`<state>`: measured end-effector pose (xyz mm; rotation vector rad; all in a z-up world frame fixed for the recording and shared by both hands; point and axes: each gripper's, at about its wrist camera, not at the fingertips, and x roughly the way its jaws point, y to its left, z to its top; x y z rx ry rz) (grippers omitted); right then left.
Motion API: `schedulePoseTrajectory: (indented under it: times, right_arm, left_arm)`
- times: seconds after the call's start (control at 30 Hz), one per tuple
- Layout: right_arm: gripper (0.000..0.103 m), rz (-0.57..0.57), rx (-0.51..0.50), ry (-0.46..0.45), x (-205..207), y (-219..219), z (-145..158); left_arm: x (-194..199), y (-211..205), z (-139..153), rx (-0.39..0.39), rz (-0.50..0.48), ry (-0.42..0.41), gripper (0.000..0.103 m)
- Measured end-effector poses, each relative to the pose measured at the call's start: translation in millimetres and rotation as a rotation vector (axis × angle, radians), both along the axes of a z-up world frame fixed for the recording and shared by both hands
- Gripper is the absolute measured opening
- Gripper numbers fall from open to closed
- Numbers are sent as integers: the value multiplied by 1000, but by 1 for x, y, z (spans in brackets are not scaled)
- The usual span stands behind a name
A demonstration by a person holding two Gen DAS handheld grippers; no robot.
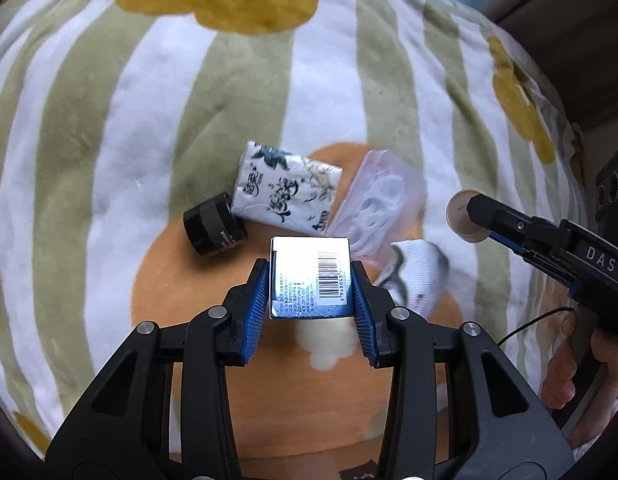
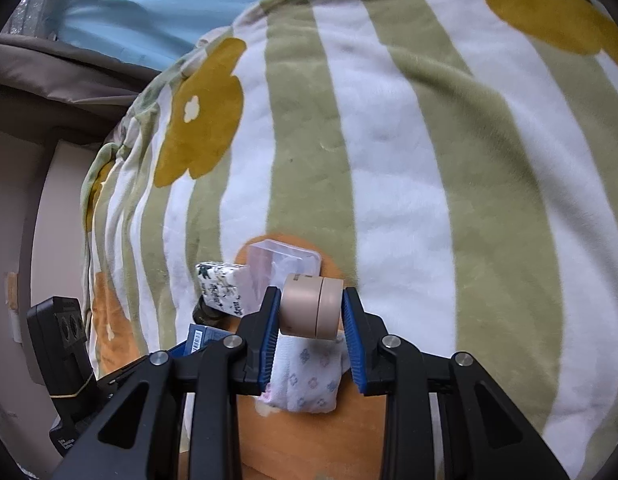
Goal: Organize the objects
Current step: 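Grasp the blue barcode box with the left tool while the right tool grasps the beige tape roll, then carry both held items into the cardboard box and open both tools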
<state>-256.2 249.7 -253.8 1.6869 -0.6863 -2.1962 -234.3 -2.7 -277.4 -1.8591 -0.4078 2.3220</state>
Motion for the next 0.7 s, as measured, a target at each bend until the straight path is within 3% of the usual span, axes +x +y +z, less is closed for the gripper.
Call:
schedulePoseTrajectory:
  times: [0.7]
  right_arm:
    - [28,27,78,161,56,-2,95]
  left_arm:
    - [63,-8,104,-16,-29,186,36]
